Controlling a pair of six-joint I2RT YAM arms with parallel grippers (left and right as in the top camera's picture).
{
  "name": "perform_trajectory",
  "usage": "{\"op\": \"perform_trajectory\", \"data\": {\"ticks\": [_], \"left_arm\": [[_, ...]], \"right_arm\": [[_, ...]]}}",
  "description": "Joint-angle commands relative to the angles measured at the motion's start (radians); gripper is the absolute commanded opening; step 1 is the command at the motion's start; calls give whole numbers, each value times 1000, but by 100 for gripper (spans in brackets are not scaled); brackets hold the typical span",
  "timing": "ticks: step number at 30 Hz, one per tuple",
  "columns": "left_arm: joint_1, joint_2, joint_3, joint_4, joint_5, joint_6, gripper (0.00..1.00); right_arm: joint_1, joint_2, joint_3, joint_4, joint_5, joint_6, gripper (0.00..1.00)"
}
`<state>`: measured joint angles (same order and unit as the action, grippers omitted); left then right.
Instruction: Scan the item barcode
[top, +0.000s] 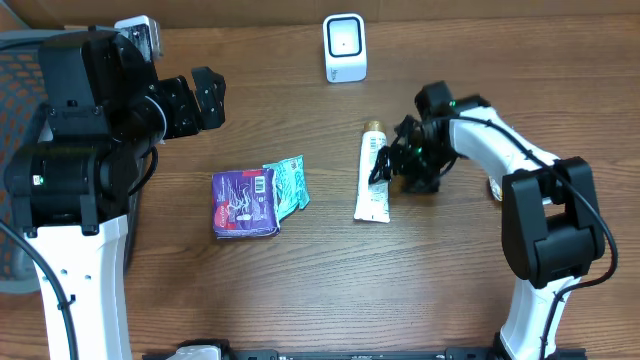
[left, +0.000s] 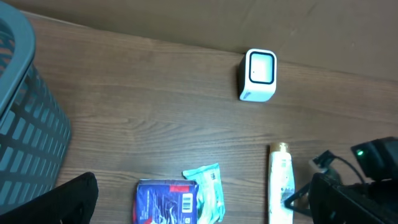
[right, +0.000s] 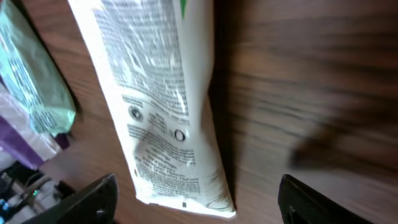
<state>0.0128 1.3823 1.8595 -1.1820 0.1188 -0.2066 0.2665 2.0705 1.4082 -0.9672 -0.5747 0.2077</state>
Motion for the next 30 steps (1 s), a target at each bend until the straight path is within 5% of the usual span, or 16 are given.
{"op": "perform_trajectory", "data": {"ticks": [1, 9, 13, 15, 25, 30], "left_arm": [[0, 3, 8, 3, 4, 19, 100], [0, 3, 8, 3, 4, 19, 100], [0, 3, 8, 3, 4, 19, 100], [0, 3, 8, 3, 4, 19, 99], [0, 3, 8, 3, 4, 19, 100], [0, 3, 8, 3, 4, 19, 100]], "right_arm": [[3, 0, -62, 89, -87, 37, 79], [70, 0, -223, 399, -127, 339, 55], [65, 0, -223, 417, -127, 344, 17], [62, 0, -222, 424, -127, 343, 7], [57, -210, -205, 332, 31, 213, 4], [59, -292, -201, 245, 84, -41, 4]]}}
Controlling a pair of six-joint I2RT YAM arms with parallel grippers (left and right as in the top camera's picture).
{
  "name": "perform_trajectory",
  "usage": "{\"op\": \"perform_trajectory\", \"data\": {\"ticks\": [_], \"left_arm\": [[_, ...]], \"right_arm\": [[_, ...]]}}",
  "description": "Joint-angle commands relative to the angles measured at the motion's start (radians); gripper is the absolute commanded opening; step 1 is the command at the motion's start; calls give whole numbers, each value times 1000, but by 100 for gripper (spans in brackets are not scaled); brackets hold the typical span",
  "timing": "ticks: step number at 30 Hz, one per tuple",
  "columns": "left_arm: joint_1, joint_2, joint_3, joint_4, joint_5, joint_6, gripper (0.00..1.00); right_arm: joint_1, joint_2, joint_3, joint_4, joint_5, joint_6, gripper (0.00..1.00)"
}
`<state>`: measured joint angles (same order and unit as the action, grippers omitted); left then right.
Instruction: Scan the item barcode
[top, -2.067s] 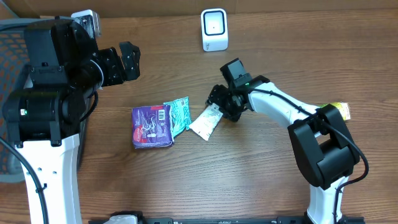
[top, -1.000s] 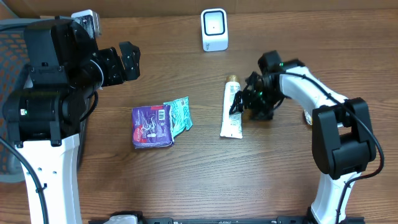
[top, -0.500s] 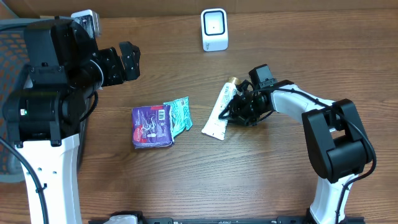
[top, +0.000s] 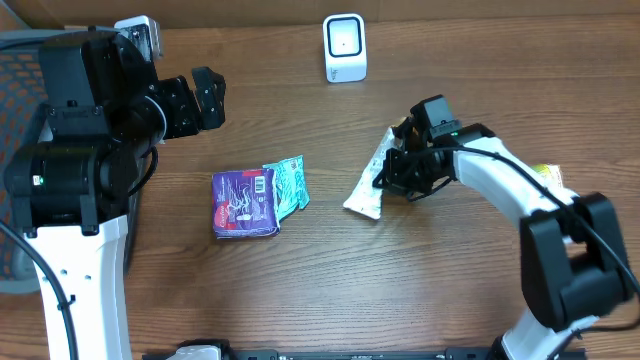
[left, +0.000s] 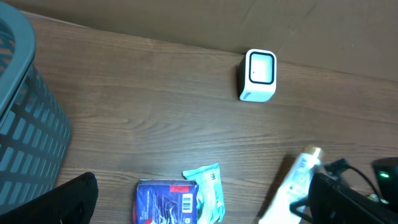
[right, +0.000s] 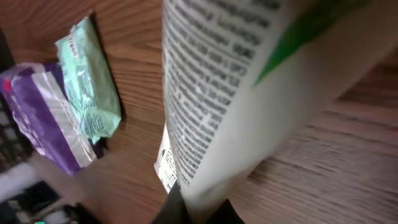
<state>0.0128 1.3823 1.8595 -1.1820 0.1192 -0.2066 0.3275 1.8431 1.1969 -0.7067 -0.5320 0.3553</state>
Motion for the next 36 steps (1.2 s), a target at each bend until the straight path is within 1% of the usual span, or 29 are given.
{"op": "perform_trajectory", "data": {"ticks": [1, 2, 4, 6, 7, 12, 14, 15, 16, 17, 18, 19, 21, 25, 30, 33, 36], "left_arm": [[0, 3, 8, 3, 4, 19, 100], [0, 3, 8, 3, 4, 19, 100], [0, 3, 8, 3, 4, 19, 99], [0, 3, 8, 3, 4, 19, 100], [0, 3, 8, 3, 4, 19, 99], [0, 3, 8, 3, 4, 19, 100], [0, 3, 8, 3, 4, 19, 100], [0, 3, 8, 3, 4, 19, 99], [0, 3, 8, 3, 4, 19, 100], [0, 3, 8, 3, 4, 19, 100], [0, 3, 8, 3, 4, 19, 100], [0, 3, 8, 3, 4, 19, 99], [0, 3, 8, 3, 4, 19, 100], [0, 3, 8, 3, 4, 19, 100], [0, 3, 8, 3, 4, 19, 100], [0, 3, 8, 3, 4, 19, 100], [0, 3, 8, 3, 4, 19, 100]], "right_arm": [[-2, -65, 11, -33, 40, -232, 4], [-2, -65, 11, -48, 34, -266, 4], [13, -64, 7, -118, 44, -408, 4], [25, -64, 2, -142, 74, -451, 4], [35, -64, -1, -152, 121, -465, 4], [50, -52, -1, -134, 206, -481, 4], [50, -45, -1, -130, 254, -487, 15], [49, -45, -1, -130, 278, -487, 30], [48, -45, -1, -129, 296, -486, 37], [46, -45, -1, -126, 312, -478, 48], [43, -45, -1, -118, 321, -448, 63], [36, -45, -1, -110, 317, -404, 73], [28, -45, -1, -103, 298, -368, 76], [23, -38, -11, -63, 229, -338, 77], [0, -18, -47, -26, 208, -298, 78], [-52, -16, -85, 4, 126, -298, 78], [-128, -16, -150, 78, -36, -296, 77]]}}
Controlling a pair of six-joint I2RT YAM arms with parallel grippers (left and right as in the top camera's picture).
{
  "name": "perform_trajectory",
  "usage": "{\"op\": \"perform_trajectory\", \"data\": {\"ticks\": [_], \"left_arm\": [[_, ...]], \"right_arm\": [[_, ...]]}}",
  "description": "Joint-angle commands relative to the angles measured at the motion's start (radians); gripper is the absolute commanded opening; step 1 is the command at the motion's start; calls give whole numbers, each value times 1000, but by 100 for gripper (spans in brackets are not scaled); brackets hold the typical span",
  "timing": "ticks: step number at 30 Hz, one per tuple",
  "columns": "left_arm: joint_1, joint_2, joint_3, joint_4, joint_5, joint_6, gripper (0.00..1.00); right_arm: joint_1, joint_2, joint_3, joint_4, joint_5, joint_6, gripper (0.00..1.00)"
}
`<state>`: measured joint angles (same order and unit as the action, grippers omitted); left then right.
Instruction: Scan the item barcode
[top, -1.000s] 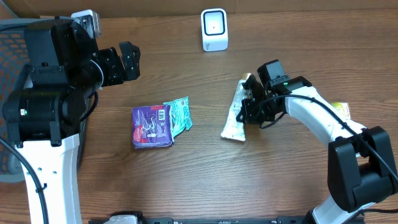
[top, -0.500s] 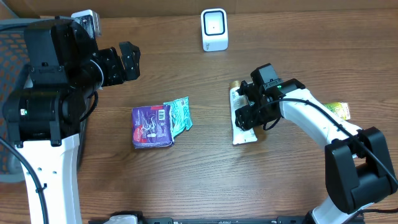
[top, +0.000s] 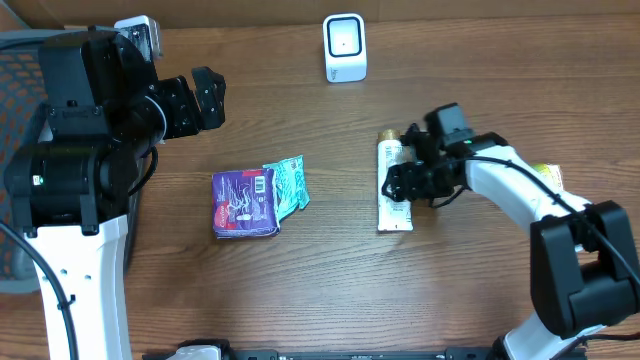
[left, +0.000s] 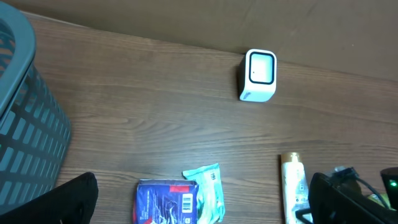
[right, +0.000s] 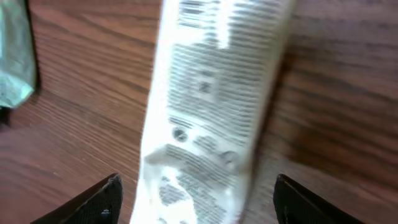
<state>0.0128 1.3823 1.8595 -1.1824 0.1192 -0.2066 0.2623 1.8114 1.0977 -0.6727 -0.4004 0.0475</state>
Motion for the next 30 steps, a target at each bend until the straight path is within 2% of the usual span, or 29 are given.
{"op": "perform_trajectory", "data": {"ticks": [1, 6, 13, 17, 19, 22, 25, 30], "left_arm": [[0, 3, 8, 3, 4, 19, 100], [0, 3, 8, 3, 4, 19, 99], [0, 3, 8, 3, 4, 19, 100], [0, 3, 8, 3, 4, 19, 100], [0, 3, 8, 3, 4, 19, 99], [0, 3, 8, 3, 4, 19, 100], [0, 3, 8, 3, 4, 19, 100], [0, 3, 8, 3, 4, 19, 100]], "right_arm": [[-77, 16, -73, 71, -213, 18, 76], [-80, 16, -170, 219, -275, 104, 72], [-73, 36, -177, 307, -307, 145, 69], [-58, 88, -177, 369, -289, 187, 63], [-53, 123, -178, 401, -289, 216, 52], [-53, 156, -178, 407, -289, 215, 19], [-62, 155, -176, 406, -301, 216, 9], [-92, 106, -147, 333, -341, 206, 5]]}}
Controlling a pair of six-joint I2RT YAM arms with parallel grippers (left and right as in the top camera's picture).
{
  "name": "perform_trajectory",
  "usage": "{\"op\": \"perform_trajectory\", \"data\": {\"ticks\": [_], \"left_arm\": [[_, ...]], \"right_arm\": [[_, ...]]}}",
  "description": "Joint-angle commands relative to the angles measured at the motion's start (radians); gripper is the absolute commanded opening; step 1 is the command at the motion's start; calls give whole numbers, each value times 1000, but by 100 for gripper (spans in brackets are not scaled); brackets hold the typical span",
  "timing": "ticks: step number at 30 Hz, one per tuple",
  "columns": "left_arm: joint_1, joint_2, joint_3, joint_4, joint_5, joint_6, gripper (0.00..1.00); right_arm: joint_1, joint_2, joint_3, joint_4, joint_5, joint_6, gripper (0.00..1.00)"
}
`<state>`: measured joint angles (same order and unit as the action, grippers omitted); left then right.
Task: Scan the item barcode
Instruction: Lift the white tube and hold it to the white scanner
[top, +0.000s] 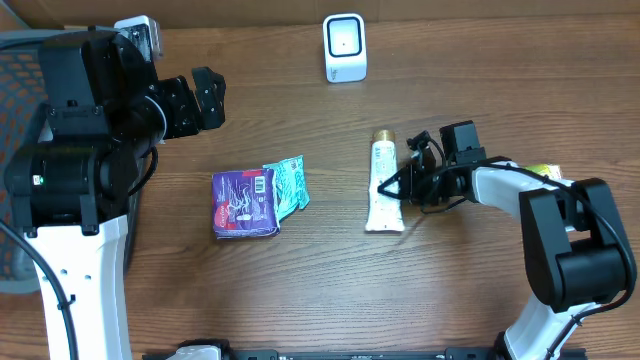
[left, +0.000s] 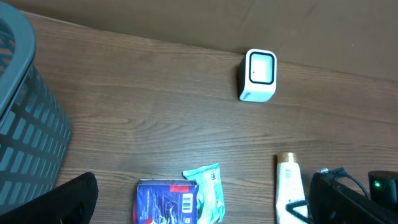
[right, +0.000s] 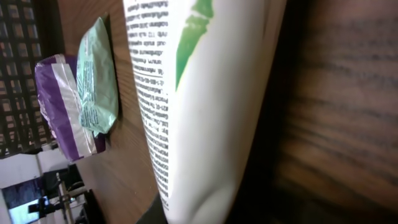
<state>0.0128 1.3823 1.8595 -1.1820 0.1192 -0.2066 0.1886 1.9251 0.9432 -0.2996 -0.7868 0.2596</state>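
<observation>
A white tube with a gold cap lies on the wooden table, cap pointing away. My right gripper is at its right edge, shut on the tube, which fills the right wrist view with its small print showing. The white scanner stands at the table's far edge, also seen as the scanner in the left wrist view. My left gripper hangs open at the far left, holding nothing.
A purple packet and a green packet lie left of the tube. A grey basket stands at the far left. A yellow item shows behind my right arm.
My right gripper was open over the flat tube; now it sits low at the tube's right side, shut on it. The tube lies slightly further left. My left arm has not moved.
First my right gripper was open beside the tube lying flat. Then it was shut on the tube, which was tilted and slanted. Then the tube lay flat further right with the gripper open above it. Now the gripper is shut on it again.
</observation>
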Motion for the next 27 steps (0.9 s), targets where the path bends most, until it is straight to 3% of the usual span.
{"op": "perform_trajectory", "data": {"ticks": [1, 8, 14, 20, 27], "left_arm": [[0, 3, 8, 3, 4, 19, 100], [0, 3, 8, 3, 4, 19, 100], [0, 3, 8, 3, 4, 19, 100], [0, 3, 8, 3, 4, 19, 100], [0, 3, 8, 3, 4, 19, 99]], "right_arm": [[-21, -44, 26, -81, 25, -32, 4], [-13, -395, 177, -336, -55, -138, 4], [-13, -670, 218, -314, -196, -66, 4], [-13, -772, 222, -250, -272, 66, 4], [-13, -769, 222, -216, -308, 145, 4]]}}
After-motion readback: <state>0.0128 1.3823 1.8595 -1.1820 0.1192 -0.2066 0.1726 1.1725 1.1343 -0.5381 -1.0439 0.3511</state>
